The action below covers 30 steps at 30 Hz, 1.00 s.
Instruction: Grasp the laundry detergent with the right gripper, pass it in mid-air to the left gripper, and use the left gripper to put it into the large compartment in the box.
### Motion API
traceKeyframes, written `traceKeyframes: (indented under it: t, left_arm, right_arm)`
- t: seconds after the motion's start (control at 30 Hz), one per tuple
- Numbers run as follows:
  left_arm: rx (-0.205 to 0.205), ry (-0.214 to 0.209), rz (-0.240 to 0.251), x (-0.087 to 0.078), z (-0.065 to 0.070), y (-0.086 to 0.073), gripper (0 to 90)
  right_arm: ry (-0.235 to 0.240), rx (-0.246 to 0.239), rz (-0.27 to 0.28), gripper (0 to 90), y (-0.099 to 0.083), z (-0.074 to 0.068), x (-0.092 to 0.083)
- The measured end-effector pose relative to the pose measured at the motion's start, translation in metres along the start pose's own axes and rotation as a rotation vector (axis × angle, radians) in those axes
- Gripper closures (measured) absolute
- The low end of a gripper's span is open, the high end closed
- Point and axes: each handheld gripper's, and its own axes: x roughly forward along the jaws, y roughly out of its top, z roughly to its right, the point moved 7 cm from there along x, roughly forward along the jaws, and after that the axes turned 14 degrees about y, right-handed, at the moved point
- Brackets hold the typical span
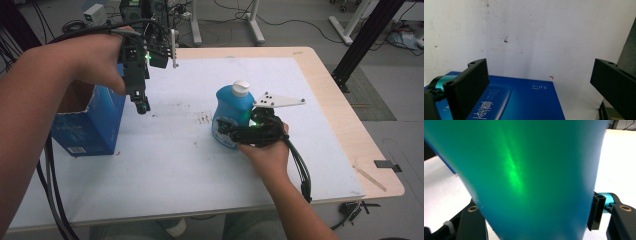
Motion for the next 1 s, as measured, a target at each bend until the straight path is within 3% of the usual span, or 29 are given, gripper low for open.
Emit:
traceKeyframes:
  t: [0.13, 0.4, 0.53, 0.73, 1.0]
  left_arm:
    - [0.002, -0.001, -0.004, 0.000, 0.000, 0.000, 1.8]
    - [0.004, -0.002, 0.002, -0.001, 0.001, 0.001, 1.8]
    - [0.004, -0.002, 0.009, -0.002, 0.002, 0.002, 1.8]
    - [0.013, 0.004, 0.034, -0.007, 0.005, 0.005, 1.8]
    - [0.028, 0.010, 0.056, -0.019, 0.010, 0.011, 1.8]
  right_arm:
    - [-0.010, -0.013, 0.002, 35.5, 0.000, 0.000, 0.000]
    - [-0.036, -0.096, 0.004, 44.0, 0.002, -0.004, -0.001]
    - [-0.044, -0.102, 0.001, 45.0, 0.003, -0.004, -0.001]
    - [-0.026, -0.123, -0.011, 45.4, 0.007, -0.011, -0.003]
    - [0.051, -0.161, -0.032, 45.5, 0.025, -0.030, -0.004]
